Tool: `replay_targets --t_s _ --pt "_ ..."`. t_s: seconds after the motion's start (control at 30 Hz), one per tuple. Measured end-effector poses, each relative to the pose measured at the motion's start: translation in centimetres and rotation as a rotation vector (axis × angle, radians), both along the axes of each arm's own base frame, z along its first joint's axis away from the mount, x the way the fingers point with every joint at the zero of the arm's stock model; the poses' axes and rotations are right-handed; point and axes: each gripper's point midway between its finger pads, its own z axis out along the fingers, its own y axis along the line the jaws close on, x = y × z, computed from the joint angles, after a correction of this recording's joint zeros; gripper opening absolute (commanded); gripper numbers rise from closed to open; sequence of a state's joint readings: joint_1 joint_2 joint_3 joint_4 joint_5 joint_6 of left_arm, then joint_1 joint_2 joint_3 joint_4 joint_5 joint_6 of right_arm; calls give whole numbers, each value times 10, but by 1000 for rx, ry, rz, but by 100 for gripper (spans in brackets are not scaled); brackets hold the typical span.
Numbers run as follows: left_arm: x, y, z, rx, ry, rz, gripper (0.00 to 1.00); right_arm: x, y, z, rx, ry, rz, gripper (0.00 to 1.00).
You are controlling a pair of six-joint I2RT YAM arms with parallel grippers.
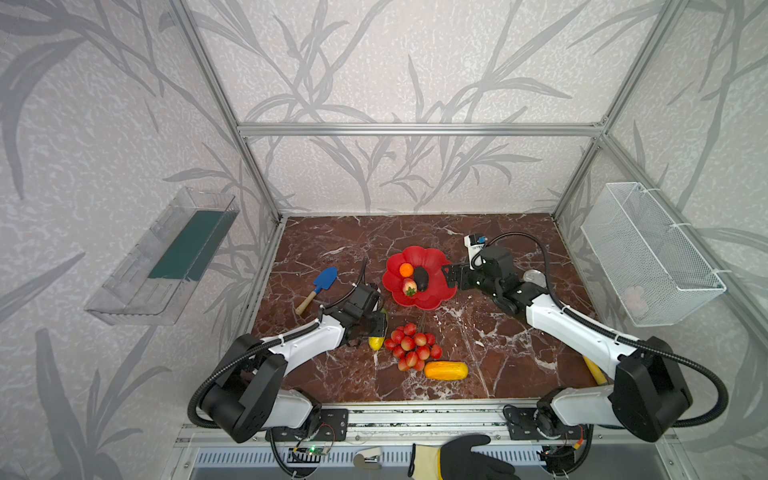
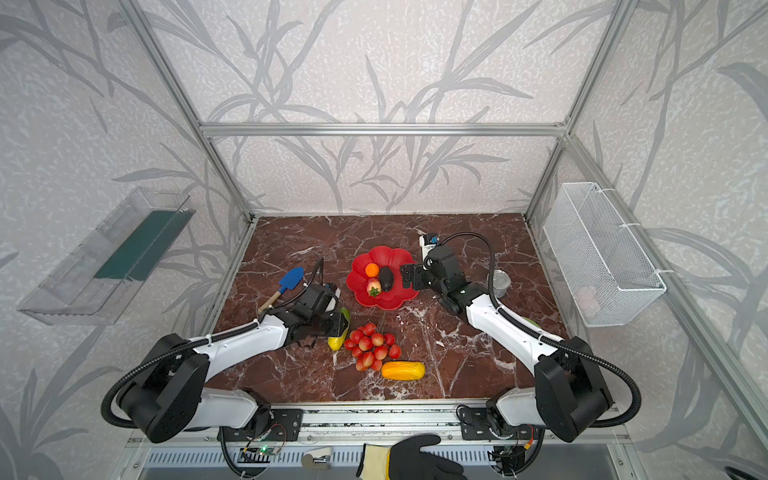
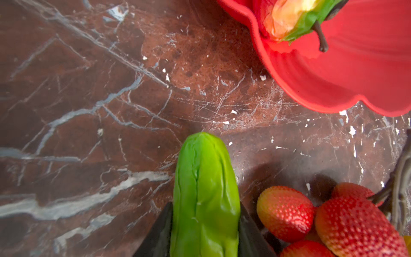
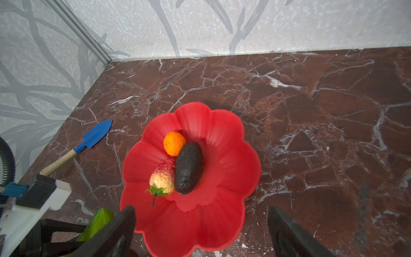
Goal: Place and organize the fake fruits in the fruit bowl
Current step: 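Grasp the green cucumber with the left gripper and place it in the bowl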
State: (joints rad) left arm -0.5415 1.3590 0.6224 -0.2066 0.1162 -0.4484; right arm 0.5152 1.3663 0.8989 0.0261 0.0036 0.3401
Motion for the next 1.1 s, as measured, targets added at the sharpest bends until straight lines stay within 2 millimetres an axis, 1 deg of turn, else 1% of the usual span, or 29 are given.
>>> replay_targets --t_s 0.07,0.17,0.3,0.37,0.43,0.5,0.57,0.6,0.67,0.77,0.83,0.93,1.03,1.1 --pt "0 3 8 -1 -20 7 31 0 -1 0 -3 0 -3 93" --pt "0 8 30 -11 -79 21 32 1 -1 0 -2 -2 -4 93" --pt "6 14 71 -33 -202 41 32 1 -2 0 -11 -9 -2 94" --pt "15 11 93 -45 -263 40 32 2 -2 -1 -18 -8 -1 95" --pt "28 5 115 -57 -315 33 32 1 -3 -4 -25 -2 1 96" --pt "44 -5 132 -67 -349 25 31 1 -3 -5 -28 1 2 98" --pt "63 -17 141 -71 -361 14 30 0 -5 -7 -36 3 2 100" --pt "73 -25 143 -75 -362 5 30 -2 -7 -10 -46 5 -1 99" --pt "90 -42 139 -86 -340 -23 29 -8 -13 -15 -63 11 -6 99" --pt "113 -68 127 -109 -297 -69 28 -20 -26 -20 -80 17 -20 99" --pt "126 -87 116 -121 -261 -101 28 -29 -37 -19 -84 14 -35 99" --pt "140 -118 103 -128 -231 -155 28 -41 -47 -14 -79 0 -50 99" --pt "144 -149 94 -125 -217 -211 28 -54 -55 -14 -72 0 -55 99" --pt "147 -168 87 -119 -207 -240 28 -62 -59 -17 -72 8 -56 99"
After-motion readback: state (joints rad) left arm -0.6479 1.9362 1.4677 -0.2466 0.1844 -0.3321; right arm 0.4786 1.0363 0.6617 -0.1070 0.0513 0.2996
